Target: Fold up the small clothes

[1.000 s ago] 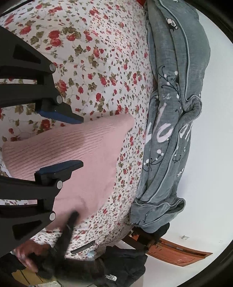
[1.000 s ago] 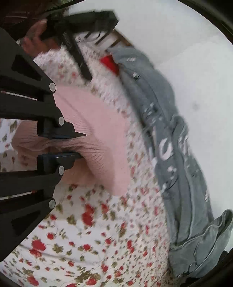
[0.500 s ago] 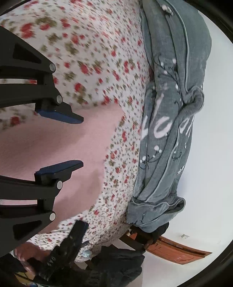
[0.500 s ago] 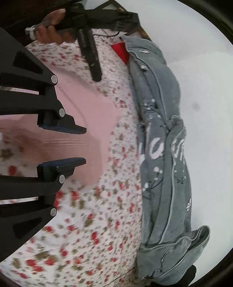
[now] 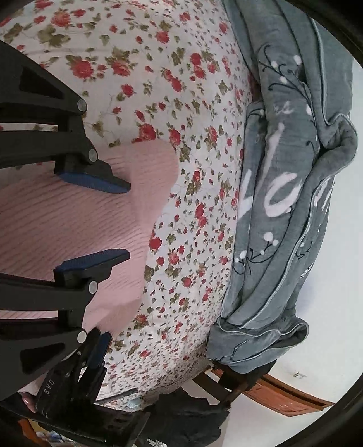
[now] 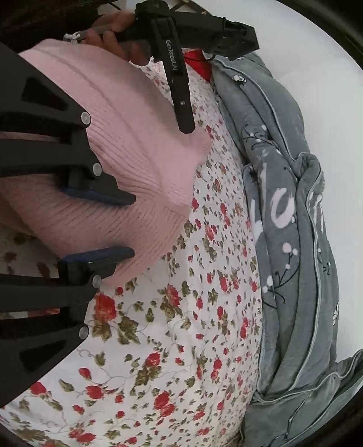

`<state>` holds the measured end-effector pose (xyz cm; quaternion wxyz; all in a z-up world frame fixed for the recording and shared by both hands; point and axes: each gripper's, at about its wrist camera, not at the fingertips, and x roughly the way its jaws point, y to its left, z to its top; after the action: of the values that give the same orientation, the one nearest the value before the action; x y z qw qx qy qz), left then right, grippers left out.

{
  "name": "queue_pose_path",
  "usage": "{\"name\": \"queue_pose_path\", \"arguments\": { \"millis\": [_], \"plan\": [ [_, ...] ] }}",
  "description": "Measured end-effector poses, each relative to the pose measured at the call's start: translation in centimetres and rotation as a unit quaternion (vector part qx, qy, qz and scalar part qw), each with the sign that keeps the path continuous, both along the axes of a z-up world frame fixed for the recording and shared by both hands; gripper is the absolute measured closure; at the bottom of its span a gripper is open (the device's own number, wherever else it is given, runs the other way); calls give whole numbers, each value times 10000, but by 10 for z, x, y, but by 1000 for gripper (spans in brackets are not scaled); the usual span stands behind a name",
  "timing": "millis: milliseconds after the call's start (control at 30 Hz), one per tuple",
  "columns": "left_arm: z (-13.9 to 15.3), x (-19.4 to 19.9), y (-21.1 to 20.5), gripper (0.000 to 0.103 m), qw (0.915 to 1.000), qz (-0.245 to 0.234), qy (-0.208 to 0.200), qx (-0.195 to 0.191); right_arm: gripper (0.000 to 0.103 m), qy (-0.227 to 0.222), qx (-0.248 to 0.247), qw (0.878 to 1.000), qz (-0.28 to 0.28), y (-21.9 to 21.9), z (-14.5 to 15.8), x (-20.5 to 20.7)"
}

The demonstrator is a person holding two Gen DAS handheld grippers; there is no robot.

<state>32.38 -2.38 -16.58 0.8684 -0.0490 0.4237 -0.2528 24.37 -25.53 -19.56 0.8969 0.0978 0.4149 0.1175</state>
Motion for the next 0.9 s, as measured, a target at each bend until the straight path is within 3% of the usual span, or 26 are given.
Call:
{"name": "queue_pose_path", "arguments": {
  "millis": [233, 400, 500, 700, 900],
  "plan": [
    [12, -16, 3, 63, 9996, 158, -126, 200, 74, 29, 241, 9997, -20, -9, 7, 0],
    [27, -53, 9, 61, 9989, 161, -375, 214, 73, -605, -69, 9981, 95, 1, 43, -40],
    [30, -79, 12, 61, 9979, 246, -538, 243, 73, -938, -123, 9945, 440, 19, 54, -71],
    [27, -135, 12, 59, 9965, 231, -756, 264, 73, -1118, -665, 9878, 858, 48, 35, -108],
    [18, -171, -3, 55, 9914, 283, -1036, 745, 77, -888, -641, 9934, 331, 28, 19, -109]
  ]
}}
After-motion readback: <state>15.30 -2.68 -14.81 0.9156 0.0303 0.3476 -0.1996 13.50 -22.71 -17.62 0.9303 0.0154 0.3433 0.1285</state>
